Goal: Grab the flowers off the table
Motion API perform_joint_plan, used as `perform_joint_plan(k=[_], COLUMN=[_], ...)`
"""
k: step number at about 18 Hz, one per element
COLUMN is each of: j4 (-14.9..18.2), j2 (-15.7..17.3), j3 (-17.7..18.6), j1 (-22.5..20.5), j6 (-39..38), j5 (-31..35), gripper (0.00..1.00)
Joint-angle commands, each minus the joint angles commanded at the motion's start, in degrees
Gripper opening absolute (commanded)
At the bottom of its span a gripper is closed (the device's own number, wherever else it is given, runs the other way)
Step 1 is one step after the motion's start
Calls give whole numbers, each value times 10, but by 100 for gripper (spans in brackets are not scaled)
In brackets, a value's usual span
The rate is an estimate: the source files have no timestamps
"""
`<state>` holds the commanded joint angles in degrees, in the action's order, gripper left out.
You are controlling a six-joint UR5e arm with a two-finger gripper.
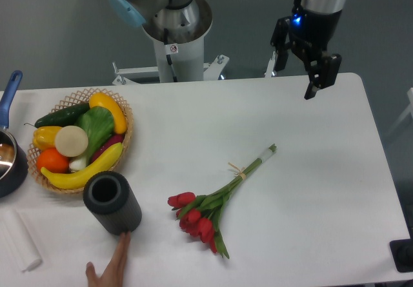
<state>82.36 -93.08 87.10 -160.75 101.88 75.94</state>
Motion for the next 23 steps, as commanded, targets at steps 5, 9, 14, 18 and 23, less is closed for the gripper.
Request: perform_joint_plan(k=[5,9,14,18,23], j4=[-32,-41,-96,-160,-167], j2=[-2,-13,-24,-40,-75], j3=[8,10,46,69,69], j1=[21,38,74,103,128], j6=[-109,-144,-227,-266,-327], j5=[-8,-11,-19,-18,-17], gripper=[100,100,100,100,100])
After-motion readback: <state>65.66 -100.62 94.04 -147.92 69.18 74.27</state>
